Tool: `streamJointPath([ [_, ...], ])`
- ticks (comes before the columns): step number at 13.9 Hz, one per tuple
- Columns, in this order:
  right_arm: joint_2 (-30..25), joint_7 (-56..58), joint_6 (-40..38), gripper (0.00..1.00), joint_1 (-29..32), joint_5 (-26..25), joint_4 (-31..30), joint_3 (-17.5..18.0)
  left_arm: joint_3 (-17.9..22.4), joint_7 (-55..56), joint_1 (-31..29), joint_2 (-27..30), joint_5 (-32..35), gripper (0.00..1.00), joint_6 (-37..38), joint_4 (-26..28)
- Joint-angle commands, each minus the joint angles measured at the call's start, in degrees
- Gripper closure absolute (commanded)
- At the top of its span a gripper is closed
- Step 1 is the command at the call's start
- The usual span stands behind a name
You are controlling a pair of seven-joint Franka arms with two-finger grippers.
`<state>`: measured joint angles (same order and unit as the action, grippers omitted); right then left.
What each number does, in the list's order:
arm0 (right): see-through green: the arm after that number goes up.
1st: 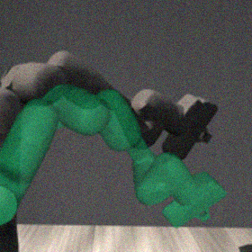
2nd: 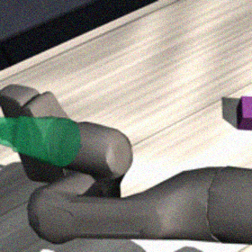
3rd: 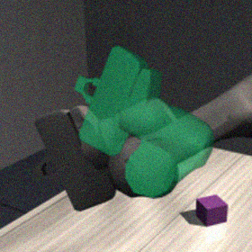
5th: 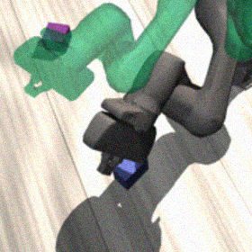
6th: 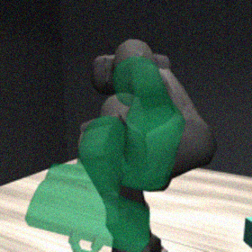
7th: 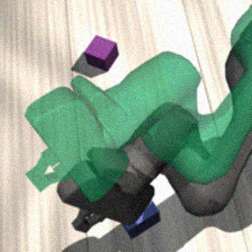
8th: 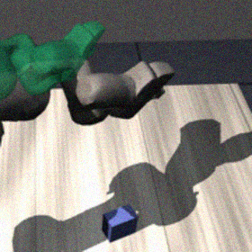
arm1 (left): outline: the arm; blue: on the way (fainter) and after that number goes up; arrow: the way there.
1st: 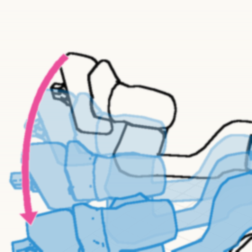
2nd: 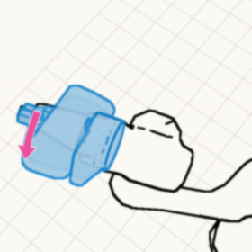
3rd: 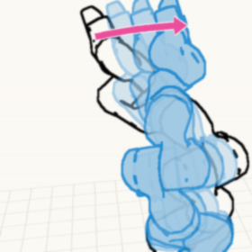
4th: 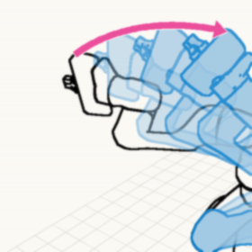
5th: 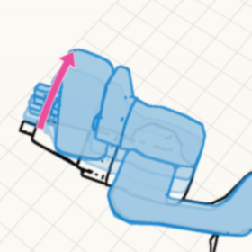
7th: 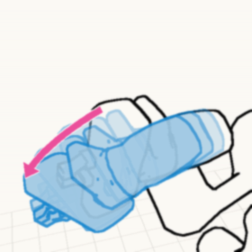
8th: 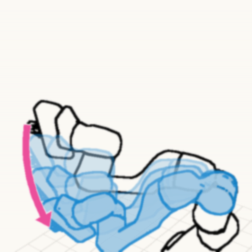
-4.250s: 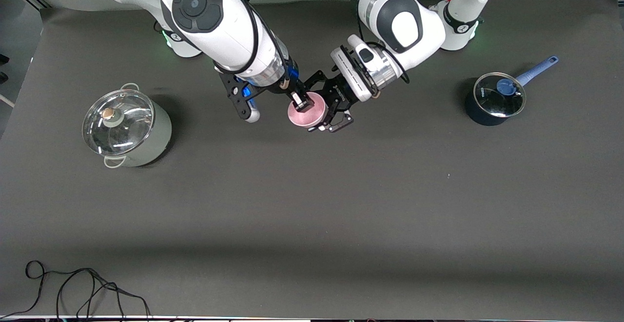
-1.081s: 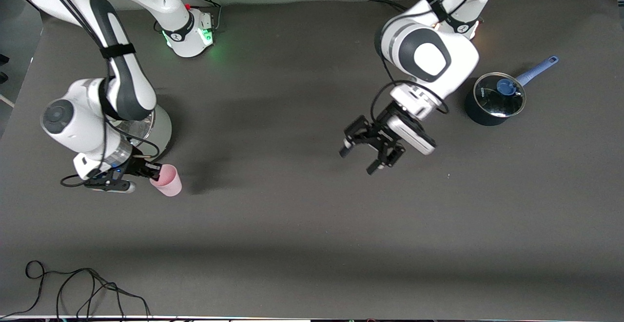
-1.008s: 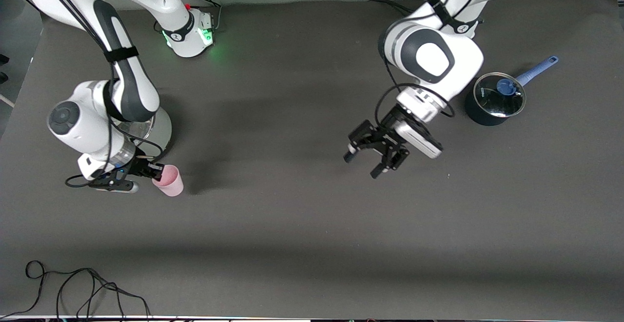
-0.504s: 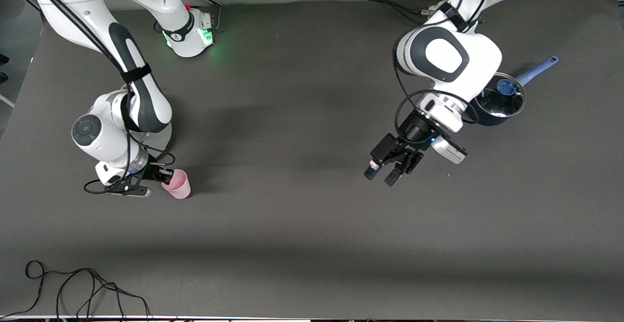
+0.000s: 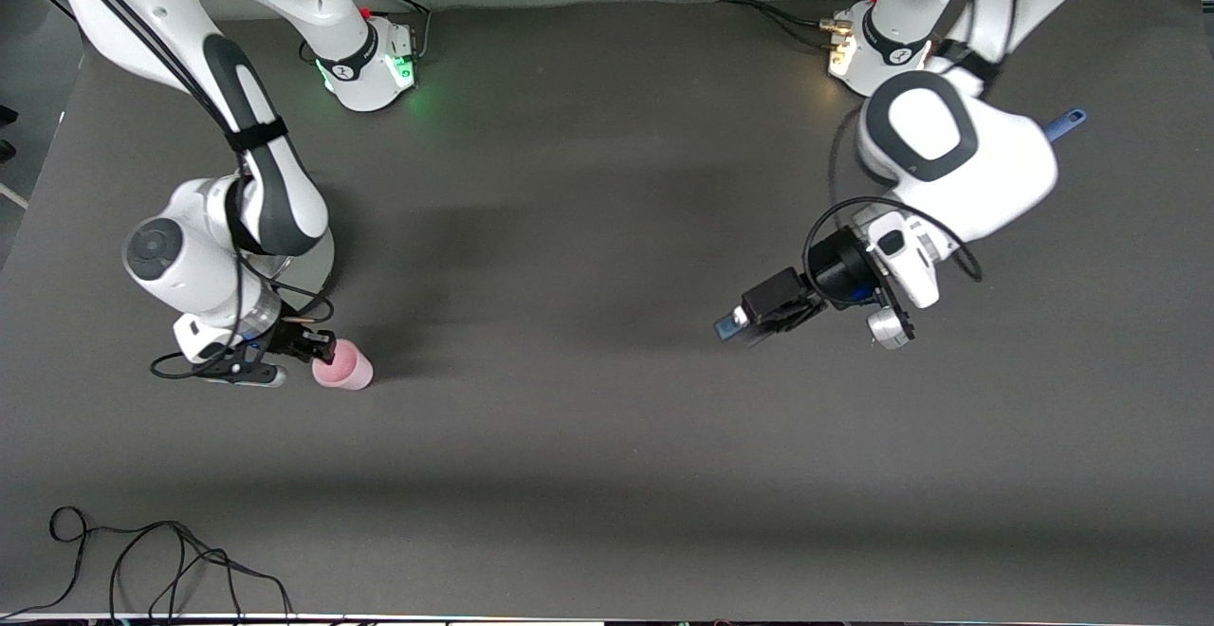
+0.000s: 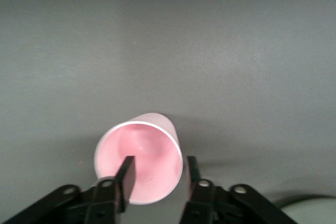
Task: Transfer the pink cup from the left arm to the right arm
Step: 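Open the right gripper and draw both grippers back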
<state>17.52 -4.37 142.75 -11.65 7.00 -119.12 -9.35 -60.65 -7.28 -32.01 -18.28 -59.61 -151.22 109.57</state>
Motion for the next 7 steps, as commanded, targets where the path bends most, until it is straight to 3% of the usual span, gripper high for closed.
streamJointPath([
  [1,-8.27,1.47,-8.95,0.0,-0.57,0.83,1.08,-0.84,2.89,10.25,-5.42,10.09,14.63,0.0,17.04,3.02],
  [4,-14.86,1.38,-20.18,0.0,-0.48,0.74,4.84,-1.63,9.82,10.0,-6.74,15.8,28.62,0.0,32.08,2.05],
  [7,-17.96,1.29,-38.97,0.0,-0.3,-1.98,14.93,-3.47,15.72,10.26,-6.75,18.81,43.12,0.0,46.4,-1.1],
])
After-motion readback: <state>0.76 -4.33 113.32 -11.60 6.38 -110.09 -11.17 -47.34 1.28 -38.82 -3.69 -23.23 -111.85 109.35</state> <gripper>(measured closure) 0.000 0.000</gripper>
